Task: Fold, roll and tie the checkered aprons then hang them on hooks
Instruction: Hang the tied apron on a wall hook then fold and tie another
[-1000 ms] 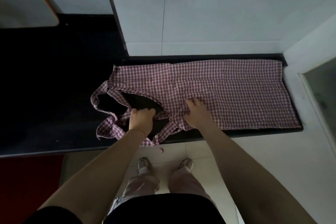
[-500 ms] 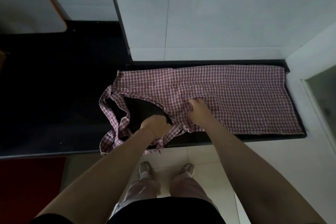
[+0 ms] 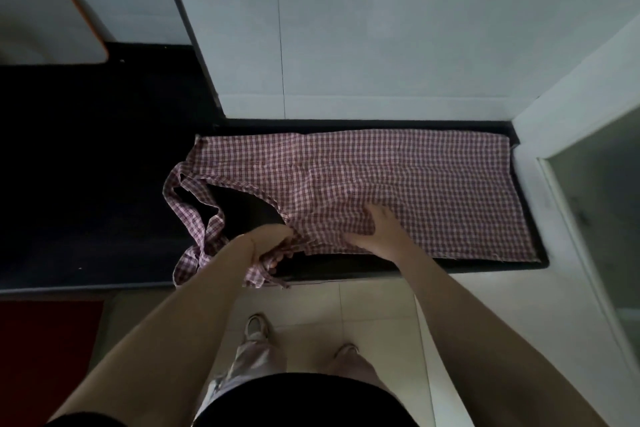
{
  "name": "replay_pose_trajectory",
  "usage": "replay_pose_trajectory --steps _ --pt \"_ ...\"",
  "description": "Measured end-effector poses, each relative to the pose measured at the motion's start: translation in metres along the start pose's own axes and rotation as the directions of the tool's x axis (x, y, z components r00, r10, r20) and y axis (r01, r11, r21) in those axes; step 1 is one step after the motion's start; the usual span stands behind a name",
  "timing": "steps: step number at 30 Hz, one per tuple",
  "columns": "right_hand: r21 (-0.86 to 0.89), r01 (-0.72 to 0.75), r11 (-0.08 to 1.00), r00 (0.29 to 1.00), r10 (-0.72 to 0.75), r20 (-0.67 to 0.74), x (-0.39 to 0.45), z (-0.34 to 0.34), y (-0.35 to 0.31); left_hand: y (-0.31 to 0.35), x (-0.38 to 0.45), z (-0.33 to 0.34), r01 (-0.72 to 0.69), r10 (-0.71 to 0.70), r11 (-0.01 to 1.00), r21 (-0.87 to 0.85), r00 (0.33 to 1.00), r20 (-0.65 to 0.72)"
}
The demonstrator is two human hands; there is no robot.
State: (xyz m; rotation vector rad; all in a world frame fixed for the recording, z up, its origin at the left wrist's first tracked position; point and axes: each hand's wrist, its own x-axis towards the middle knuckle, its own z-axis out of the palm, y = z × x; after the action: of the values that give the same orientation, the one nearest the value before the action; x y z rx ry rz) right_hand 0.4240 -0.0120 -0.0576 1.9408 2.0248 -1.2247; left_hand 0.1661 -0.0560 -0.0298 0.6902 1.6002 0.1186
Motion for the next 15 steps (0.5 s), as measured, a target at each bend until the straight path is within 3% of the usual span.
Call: replay_pose_trajectory --steps 3,5,6,8,9,11,13,15 --pt "-0.344 0.055 0.937 0.998 -0.041 0.047 -0.009 -0.002 0.016 0.004 -0.006 0.007 0.087 0.040 0.883 0.462 0.965 -0.258" --pt "-0.482 0.080 0.873 0.995 -0.102 -0.019 -0.013 0.002 0.025 0.002 -0.011 0.021 0.195 0.242 0.693 0.694 0.844 -0.479" --pt "-0.504 0.087 0.859 0.989 -0.137 -0.063 -0.016 0.005 0.028 0.000 -0.013 0.031 0.181 0.396 0.631 0.754 0.761 -0.514" --pt "-0.514 0.117 0.850 0.971 -0.208 -0.122 -0.022 0.008 0.039 0.002 -0.015 0.056 -0.016 0.661 0.567 0.823 0.606 -0.443" --pt "-0.520 0.133 0.844 0.960 -0.240 -0.144 -0.024 0.009 0.045 0.003 -0.014 0.069 -0.118 0.721 0.531 0.839 0.583 -0.374" --pt "-0.534 0.164 0.830 0.952 -0.276 -0.136 -0.032 0.007 0.056 0.004 -0.009 0.096 -0.187 0.729 0.447 0.875 0.642 -0.235" --pt "-0.540 0.153 0.827 0.965 -0.243 -0.099 -0.037 0.000 0.068 0.003 -0.004 0.115 -0.118 0.599 0.410 0.904 0.783 -0.169" --pt "-0.553 0.102 0.827 0.977 -0.188 -0.101 -0.043 -0.011 0.079 0.002 -0.001 0.122 -0.020 0.488 0.403 0.915 0.850 -0.197"
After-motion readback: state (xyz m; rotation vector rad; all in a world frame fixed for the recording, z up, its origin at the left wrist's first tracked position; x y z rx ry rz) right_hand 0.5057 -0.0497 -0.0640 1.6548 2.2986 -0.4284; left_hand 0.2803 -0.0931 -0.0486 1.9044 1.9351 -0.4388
